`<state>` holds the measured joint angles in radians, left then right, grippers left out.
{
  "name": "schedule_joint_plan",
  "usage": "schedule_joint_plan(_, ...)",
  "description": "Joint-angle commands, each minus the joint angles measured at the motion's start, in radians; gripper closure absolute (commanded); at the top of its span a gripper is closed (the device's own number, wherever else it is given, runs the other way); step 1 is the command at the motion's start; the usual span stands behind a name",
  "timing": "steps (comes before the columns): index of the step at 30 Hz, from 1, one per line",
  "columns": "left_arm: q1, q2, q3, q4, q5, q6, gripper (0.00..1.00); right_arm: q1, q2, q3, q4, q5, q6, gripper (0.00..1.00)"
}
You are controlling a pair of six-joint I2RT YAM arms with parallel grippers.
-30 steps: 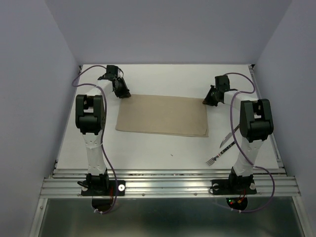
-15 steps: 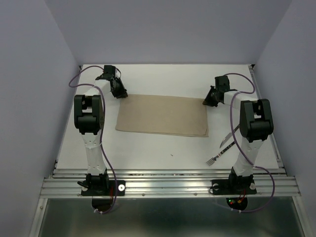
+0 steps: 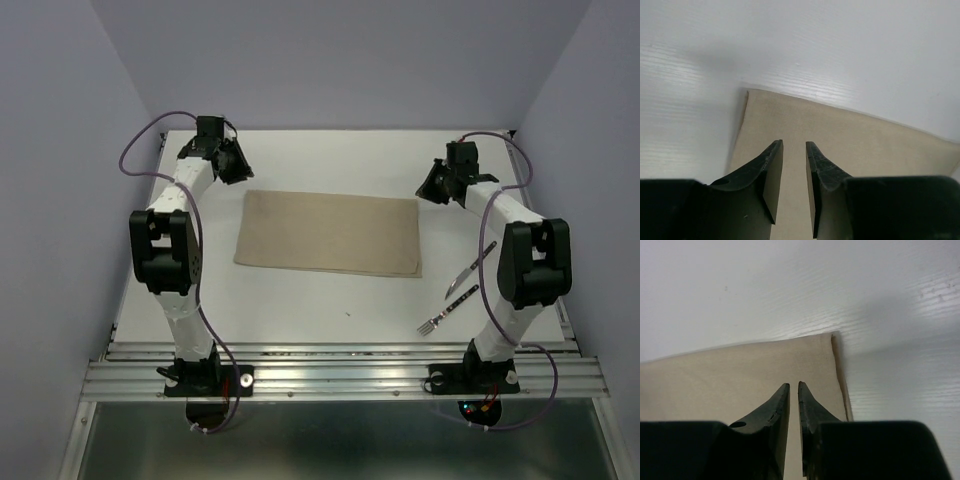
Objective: Fold the napkin into a case and place the utensils inside
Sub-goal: Smooth out the rectangle-folded napkin at the center of the board, then pick up the rectangle-folded napkin from the center of the board.
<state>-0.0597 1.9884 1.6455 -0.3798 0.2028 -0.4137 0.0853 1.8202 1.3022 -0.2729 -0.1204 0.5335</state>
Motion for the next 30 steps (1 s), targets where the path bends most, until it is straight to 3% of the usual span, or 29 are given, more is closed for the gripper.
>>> schedule_joint_plan(1,-0.009,-0.152,-0.094,-0.014,-0.054,0.036,0.63,-0.001,-0.126,-0.065,-0.017,0.018,-0.017,0.82)
schedule_joint_plan(13,-0.029,-0.332,-0.453,0.001,-0.152,0.038,0.54,-0.001,-0.317,-0.329,-0.074,0.008,-0.029,0.70)
schedule_joint_plan(23,-0.029,-0.306,-0.463,-0.007,-0.228,0.032,0.44,0.008,-0.323,-0.403,-0.072,-0.007,-0.044,0.59)
schedule_joint_plan(26,-0.029,-0.286,-0.464,0.001,-0.252,0.038,0.32,0.017,-0.306,-0.396,-0.074,-0.007,-0.053,0.55)
schedule_joint_plan(30,-0.029,-0.228,-0.444,0.004,-0.258,0.035,0.30,0.018,-0.300,-0.389,-0.071,-0.015,-0.056,0.53)
